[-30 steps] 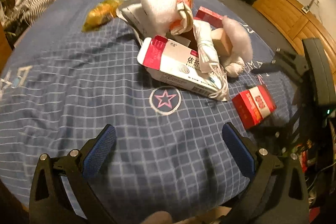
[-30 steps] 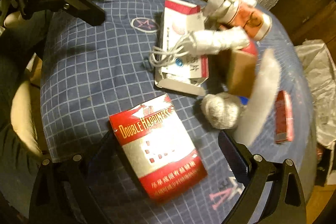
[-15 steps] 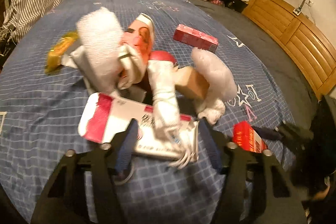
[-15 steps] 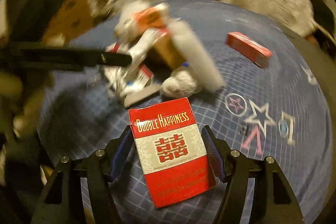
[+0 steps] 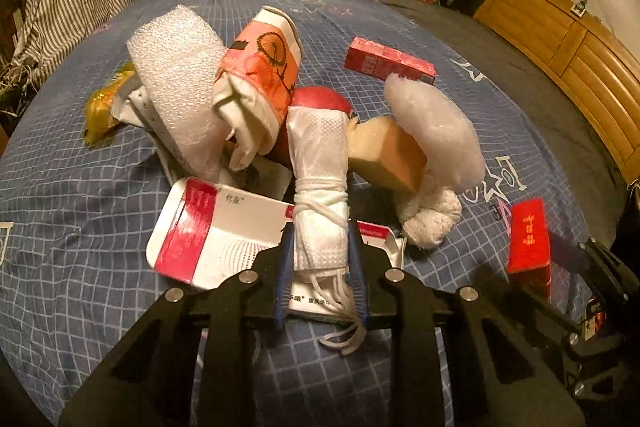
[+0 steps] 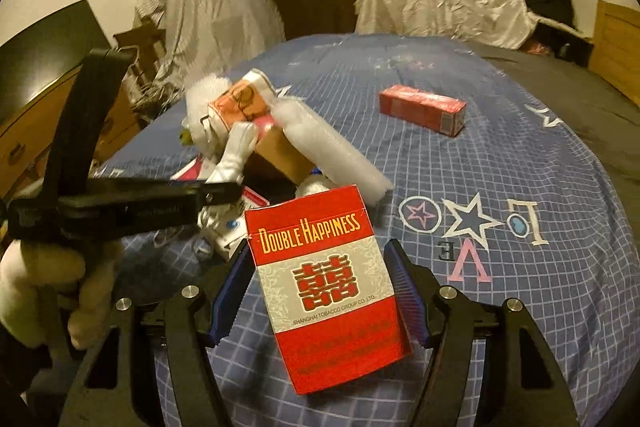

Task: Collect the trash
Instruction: 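Grasp the white mesh bag with the left tool while the right tool grasps the red cigarette pack, then carry the mesh bag and cigarette pack with both tools toward the white bucket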

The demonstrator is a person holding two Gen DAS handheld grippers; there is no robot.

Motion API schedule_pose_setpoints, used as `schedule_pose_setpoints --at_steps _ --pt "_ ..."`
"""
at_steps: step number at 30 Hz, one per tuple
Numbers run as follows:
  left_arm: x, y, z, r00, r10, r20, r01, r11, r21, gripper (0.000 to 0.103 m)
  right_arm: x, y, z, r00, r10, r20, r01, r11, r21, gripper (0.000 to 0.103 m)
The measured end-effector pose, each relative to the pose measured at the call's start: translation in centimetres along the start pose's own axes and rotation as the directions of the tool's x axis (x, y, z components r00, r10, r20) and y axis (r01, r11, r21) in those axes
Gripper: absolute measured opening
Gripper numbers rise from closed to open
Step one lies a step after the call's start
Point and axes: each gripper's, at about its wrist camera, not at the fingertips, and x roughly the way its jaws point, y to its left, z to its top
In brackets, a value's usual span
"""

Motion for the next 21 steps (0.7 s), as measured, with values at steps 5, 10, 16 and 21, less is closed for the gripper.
schedule_pose_setpoints --at_steps 5,10,16,21 --pt "-3.3 0.3 -1.3 0.995 0.02 0.093 -0.02 1.0 0.003 0.023 -1.6 1.6 0.0 0.992 -0.066 0.104 0.066 0.998 0.0 0.067" --pt "-7.6 0.8 -3.0 0.982 0.039 0.187 -0.036 0.999 -0.016 0.023 -4.0 2.7 0.8 0.97 -0.12 0.212 0.123 0.992 0.001 0.067" --pt "-13.3 -0.1 -4.5 0.937 0.088 0.337 -0.091 0.996 -0.007 0.023 -8.0 4.7 1.9 0.923 -0.164 0.347 0.178 0.984 -0.007 0.068" --pt "-16.9 -0.8 -5.2 0.892 0.115 0.437 -0.123 0.992 -0.011 0.023 -11.4 6.4 2.5 0.885 -0.175 0.431 0.193 0.981 0.002 0.068"
